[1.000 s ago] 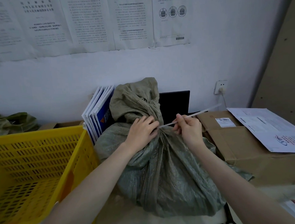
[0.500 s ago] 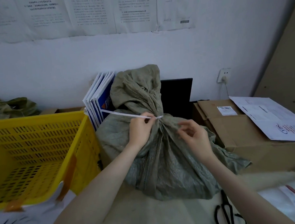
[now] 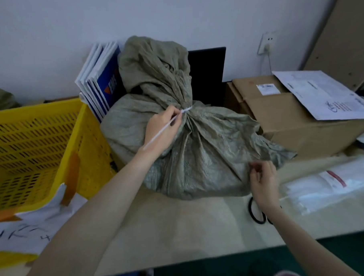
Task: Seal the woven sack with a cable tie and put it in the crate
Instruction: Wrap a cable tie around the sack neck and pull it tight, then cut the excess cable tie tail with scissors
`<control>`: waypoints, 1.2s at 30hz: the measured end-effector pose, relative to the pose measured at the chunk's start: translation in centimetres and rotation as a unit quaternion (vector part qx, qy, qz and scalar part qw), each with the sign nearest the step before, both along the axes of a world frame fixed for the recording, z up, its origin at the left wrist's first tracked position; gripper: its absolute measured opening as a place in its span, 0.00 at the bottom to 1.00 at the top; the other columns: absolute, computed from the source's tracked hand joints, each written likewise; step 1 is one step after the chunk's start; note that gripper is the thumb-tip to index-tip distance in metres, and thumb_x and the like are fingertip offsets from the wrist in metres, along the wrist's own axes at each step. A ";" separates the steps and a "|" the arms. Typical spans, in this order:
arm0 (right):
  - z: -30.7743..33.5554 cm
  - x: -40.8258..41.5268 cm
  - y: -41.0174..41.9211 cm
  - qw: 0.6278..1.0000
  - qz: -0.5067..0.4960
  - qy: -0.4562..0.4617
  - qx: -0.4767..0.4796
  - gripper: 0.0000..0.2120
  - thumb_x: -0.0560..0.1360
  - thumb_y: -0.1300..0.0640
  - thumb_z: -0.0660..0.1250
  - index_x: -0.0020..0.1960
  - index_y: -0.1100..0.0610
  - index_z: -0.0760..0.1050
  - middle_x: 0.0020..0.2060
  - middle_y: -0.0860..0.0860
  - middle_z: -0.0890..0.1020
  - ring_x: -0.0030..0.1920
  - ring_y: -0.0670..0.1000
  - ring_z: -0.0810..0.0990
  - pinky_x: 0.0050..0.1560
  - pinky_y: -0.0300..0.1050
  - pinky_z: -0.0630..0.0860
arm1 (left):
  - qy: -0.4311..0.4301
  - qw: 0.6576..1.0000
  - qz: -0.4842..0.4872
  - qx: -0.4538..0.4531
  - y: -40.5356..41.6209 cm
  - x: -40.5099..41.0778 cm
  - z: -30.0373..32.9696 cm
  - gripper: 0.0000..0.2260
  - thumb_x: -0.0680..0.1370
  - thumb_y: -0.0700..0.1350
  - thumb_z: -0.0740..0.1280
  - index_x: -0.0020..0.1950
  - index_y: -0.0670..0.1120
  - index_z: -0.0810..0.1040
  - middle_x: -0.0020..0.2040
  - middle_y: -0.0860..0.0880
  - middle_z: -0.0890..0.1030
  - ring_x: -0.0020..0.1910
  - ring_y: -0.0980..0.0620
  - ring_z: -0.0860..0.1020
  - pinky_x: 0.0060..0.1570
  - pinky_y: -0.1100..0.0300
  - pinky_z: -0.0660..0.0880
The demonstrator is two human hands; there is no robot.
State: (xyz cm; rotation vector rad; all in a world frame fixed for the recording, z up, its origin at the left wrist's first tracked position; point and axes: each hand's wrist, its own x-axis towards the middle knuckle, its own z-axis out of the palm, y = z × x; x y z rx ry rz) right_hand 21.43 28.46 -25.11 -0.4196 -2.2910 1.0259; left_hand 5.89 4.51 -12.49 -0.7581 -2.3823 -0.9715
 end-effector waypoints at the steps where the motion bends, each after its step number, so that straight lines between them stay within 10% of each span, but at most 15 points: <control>1: -1.3 0.6 0.5 1.000 -0.015 -0.023 -0.005 0.06 0.74 0.71 0.62 0.49 0.65 0.74 0.46 0.56 0.73 0.48 0.58 0.73 0.49 0.51 0.70 | 0.005 1.000 -0.001 -0.004 0.0 0.1 -0.1 0.08 0.81 0.45 0.63 0.48 0.42 0.78 0.34 0.47 0.79 0.29 0.53 0.73 0.29 0.55 0.68; 10: -8.1 2.5 2.4 0.914 -0.081 -0.396 0.018 0.18 0.77 0.56 0.62 0.60 0.68 0.67 0.59 0.68 0.72 0.58 0.68 0.72 0.56 0.59 0.72 | 0.027 0.998 -0.031 -0.041 0.4 1.4 -2.1 0.15 0.81 0.41 0.59 0.62 0.37 0.78 0.57 0.42 0.82 0.56 0.45 0.79 0.57 0.55 0.75; 19: -9.3 2.9 1.1 0.874 -0.139 -0.451 0.114 0.15 0.80 0.57 0.56 0.60 0.67 0.66 0.59 0.66 0.70 0.59 0.68 0.71 0.59 0.59 0.68 | 0.019 0.998 -0.011 -0.060 0.2 1.8 -2.4 0.14 0.80 0.38 0.60 0.64 0.36 0.77 0.59 0.41 0.81 0.58 0.42 0.78 0.58 0.53 0.73; 25: -9.0 3.0 2.2 0.912 -0.124 -0.388 -0.051 0.15 0.79 0.55 0.58 0.57 0.65 0.61 0.53 0.68 0.75 0.52 0.67 0.76 0.46 0.56 0.71 | 0.012 0.998 -0.013 -0.058 0.2 2.1 -2.2 0.15 0.80 0.38 0.60 0.65 0.37 0.76 0.60 0.41 0.81 0.59 0.42 0.77 0.59 0.56 0.70; 36: -2.1 1.0 0.7 0.873 -0.262 -0.010 -0.411 0.18 0.79 0.63 0.58 0.68 0.58 0.61 0.59 0.57 0.74 0.58 0.57 0.75 0.58 0.54 0.73 | -0.002 0.999 -0.021 -0.040 0.1 2.0 -2.2 0.14 0.81 0.38 0.60 0.65 0.37 0.76 0.61 0.42 0.80 0.60 0.44 0.76 0.60 0.55 0.70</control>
